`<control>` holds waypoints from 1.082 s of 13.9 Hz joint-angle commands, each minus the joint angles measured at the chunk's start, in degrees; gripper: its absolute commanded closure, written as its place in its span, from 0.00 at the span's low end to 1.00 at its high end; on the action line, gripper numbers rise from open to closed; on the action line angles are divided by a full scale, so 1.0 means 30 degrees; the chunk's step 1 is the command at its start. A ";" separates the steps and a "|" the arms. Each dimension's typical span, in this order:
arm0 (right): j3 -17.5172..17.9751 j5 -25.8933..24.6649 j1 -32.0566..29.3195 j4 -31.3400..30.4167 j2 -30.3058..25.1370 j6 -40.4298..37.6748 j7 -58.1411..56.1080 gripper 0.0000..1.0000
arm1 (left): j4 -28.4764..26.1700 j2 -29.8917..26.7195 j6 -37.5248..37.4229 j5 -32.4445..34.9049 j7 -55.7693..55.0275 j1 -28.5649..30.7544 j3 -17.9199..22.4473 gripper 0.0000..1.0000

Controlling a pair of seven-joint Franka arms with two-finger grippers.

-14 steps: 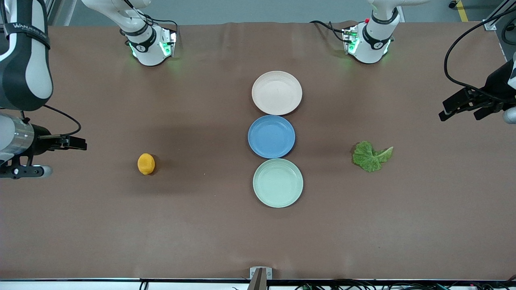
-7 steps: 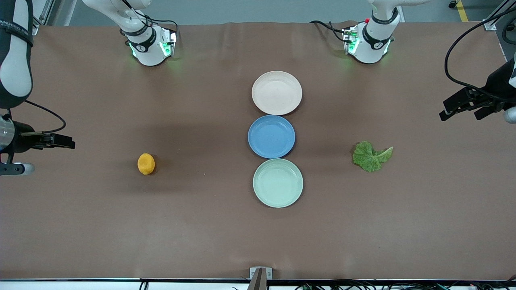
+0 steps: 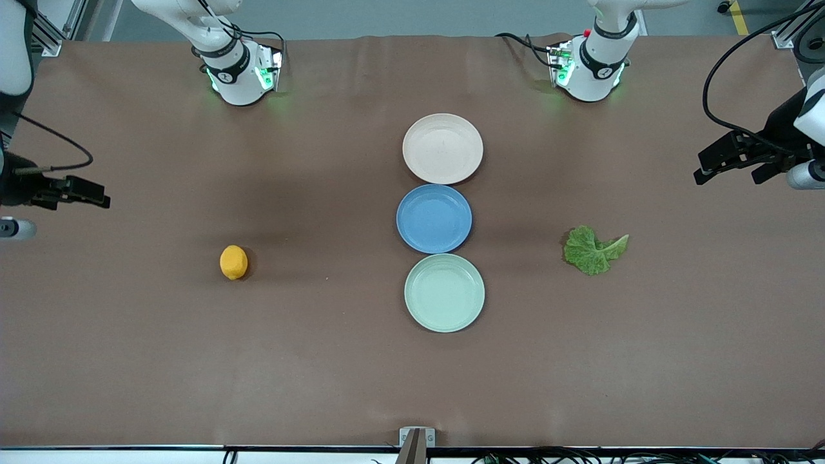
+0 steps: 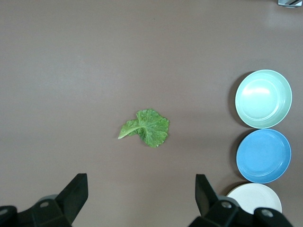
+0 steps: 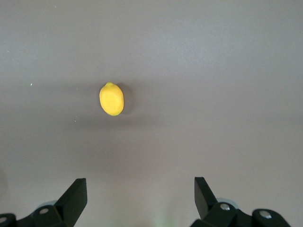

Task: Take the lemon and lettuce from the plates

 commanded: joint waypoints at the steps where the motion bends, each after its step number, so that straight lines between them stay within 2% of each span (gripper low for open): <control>1: 0.0230 0.0196 0.0024 -0.3203 -0.2556 0.1219 -0.0160 0.00 | 0.0189 -0.0144 -0.0390 0.0458 -0.0269 0.0091 -0.0120 0.00; 15: 0.0288 -0.0271 0.0346 -0.3354 -0.3849 0.1513 -0.0219 0.00 | 0.0248 -0.0114 -0.0361 0.0458 -0.0181 0.0150 -0.0119 0.00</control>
